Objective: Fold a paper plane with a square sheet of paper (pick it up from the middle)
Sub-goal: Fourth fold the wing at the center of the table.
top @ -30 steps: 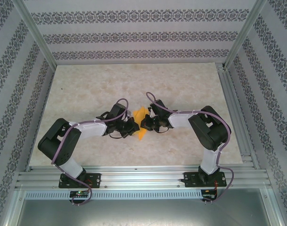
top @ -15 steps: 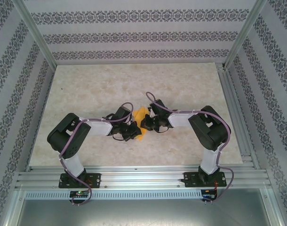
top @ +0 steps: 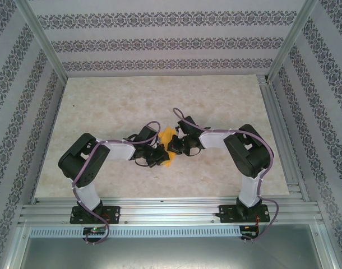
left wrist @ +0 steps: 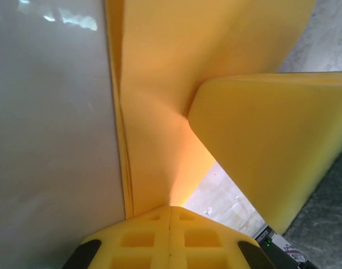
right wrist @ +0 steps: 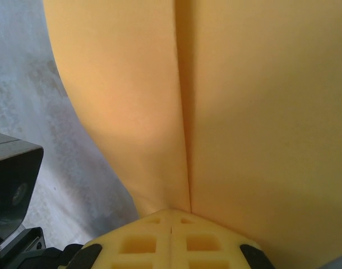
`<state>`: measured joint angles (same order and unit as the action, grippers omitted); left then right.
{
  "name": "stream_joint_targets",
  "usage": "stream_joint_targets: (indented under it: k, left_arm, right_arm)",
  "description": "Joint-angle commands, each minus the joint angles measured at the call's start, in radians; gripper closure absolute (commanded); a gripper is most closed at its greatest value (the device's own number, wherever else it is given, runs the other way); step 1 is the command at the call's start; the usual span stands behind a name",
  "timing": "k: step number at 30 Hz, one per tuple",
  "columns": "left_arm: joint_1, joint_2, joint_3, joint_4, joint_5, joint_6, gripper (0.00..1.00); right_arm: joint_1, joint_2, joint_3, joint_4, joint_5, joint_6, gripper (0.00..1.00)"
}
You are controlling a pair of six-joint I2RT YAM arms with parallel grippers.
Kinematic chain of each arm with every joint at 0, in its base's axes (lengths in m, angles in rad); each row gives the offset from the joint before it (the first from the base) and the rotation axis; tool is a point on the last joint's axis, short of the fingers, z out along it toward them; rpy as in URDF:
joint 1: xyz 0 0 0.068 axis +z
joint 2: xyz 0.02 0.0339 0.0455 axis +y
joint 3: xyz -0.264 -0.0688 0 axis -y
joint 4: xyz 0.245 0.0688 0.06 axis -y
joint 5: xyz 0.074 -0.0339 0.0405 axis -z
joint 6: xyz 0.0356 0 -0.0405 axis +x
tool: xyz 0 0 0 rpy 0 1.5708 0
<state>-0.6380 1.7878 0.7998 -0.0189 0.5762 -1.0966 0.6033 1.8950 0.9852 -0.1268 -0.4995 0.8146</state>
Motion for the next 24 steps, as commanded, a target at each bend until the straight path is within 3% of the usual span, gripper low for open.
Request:
stream_joint_targets:
  k: [1, 24]
  left_arm:
    - [-0.02, 0.097, -0.046, -0.108, -0.079, 0.038, 1.0]
    - [-0.024, 0.11, -0.066, -0.153, -0.109, 0.043, 1.0]
  right_arm:
    - [-0.044, 0.039, 0.039, -0.014, 0.032, -0.05, 1.0]
    - [-0.158, 0.262, 0.313, -0.079, -0.013, -0.109, 1.0]
